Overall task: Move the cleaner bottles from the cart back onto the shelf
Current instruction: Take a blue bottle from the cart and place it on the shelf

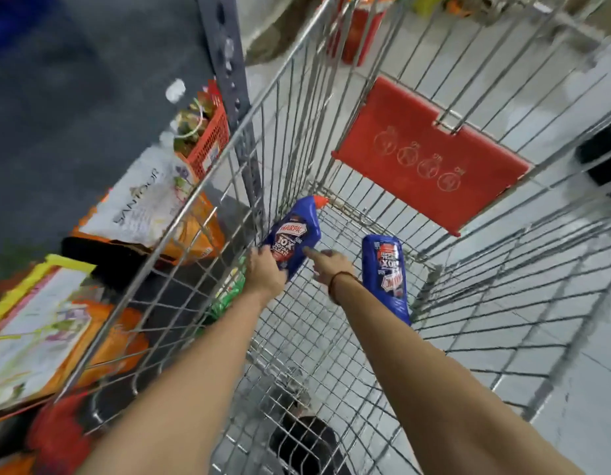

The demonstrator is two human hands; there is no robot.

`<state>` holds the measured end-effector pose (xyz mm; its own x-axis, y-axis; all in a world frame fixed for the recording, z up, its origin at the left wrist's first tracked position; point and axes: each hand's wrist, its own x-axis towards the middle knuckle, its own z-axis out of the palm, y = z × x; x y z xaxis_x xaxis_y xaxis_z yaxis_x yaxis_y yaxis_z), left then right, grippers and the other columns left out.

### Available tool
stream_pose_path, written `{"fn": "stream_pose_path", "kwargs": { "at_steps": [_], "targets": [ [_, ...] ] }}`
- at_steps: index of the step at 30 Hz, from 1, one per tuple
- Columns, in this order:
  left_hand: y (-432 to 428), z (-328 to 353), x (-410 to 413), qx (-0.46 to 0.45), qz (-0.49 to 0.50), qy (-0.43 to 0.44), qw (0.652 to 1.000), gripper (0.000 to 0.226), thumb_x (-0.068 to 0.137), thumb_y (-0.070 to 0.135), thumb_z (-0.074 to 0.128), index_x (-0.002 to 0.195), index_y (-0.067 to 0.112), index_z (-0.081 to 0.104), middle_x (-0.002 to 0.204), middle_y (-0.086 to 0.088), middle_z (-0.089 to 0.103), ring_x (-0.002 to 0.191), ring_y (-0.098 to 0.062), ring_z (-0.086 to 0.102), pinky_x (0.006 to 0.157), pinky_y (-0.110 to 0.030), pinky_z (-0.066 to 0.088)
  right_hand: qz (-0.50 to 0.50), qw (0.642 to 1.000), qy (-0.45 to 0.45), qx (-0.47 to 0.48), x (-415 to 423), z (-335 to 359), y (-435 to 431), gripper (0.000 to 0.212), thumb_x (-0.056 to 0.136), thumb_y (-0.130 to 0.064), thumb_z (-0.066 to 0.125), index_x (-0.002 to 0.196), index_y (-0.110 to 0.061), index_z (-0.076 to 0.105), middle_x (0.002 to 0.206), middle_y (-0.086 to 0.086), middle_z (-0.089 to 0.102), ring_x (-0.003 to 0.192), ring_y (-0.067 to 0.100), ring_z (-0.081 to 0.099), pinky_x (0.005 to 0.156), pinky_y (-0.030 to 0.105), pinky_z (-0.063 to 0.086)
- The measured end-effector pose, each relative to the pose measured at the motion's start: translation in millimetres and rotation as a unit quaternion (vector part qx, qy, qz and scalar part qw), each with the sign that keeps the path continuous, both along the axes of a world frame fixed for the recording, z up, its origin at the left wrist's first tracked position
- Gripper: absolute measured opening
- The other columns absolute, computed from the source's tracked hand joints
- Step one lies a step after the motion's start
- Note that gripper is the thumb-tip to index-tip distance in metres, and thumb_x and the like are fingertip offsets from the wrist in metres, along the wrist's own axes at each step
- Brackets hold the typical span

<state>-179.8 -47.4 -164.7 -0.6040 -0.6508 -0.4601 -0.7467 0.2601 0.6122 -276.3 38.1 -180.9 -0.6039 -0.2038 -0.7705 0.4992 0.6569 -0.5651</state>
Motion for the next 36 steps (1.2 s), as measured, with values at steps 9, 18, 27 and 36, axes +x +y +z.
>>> {"fn": "stream_pose_path", "kwargs": {
  "at_steps": [9, 18, 27, 36],
  "targets": [
    [-8, -19, -1, 0.125, 0.076, 0.016, 0.989, 0.044, 0.066, 0.020, 0.083, 0.100, -0.004, 0.068, 0.102, -0.024, 0.069, 0.097, -0.034, 0.065, 0.082, -0.041, 0.050, -0.060, 0.995, -0.038, -0.067, 4, -34, -13, 0.040, 0.079, -0.020, 0.071, 0.111, 0.001, 0.059, 0.108, 0.018, 0.066, 0.090, 0.027, 0.061, 0.087, 0.038, 0.053],
    [-7, 23, 34, 0.176, 0.040, -0.045, 0.982, 0.059, 0.054, 0.021, 0.088, 0.105, 0.004, 0.066, 0.106, -0.013, 0.069, 0.097, -0.026, 0.064, 0.090, -0.037, 0.051, -0.096, 0.971, -0.134, -0.175, 46, 4, 23, 0.042, 0.082, -0.010, 0.067, 0.119, 0.005, 0.051, 0.112, 0.018, 0.061, 0.091, 0.028, 0.062, 0.079, 0.036, 0.054],
    [-15, 174, 72, 0.118, -0.015, 0.095, 0.988, 0.054, 0.050, 0.016, 0.089, 0.096, 0.016, 0.061, 0.093, -0.001, 0.070, 0.087, -0.021, 0.067, 0.071, -0.028, 0.054, -0.064, 0.939, -0.006, -0.339, 67, 157, 34, 0.026, 0.080, -0.015, 0.069, 0.103, -0.016, 0.055, 0.101, 0.009, 0.067, 0.084, 0.021, 0.067, 0.078, 0.034, 0.057],
    [-3, 310, 177, 0.058, 0.082, 0.311, 0.945, 0.063, 0.057, -0.004, 0.083, 0.113, 0.004, 0.056, 0.107, -0.013, 0.066, 0.085, -0.010, 0.064, 0.075, -0.020, 0.053, 0.070, 0.872, 0.123, -0.469, 131, 317, 7, 0.028, 0.078, -0.007, 0.070, 0.100, -0.022, 0.062, 0.088, -0.006, 0.074, 0.079, 0.008, 0.069, 0.064, 0.022, 0.056]
  ]
}}
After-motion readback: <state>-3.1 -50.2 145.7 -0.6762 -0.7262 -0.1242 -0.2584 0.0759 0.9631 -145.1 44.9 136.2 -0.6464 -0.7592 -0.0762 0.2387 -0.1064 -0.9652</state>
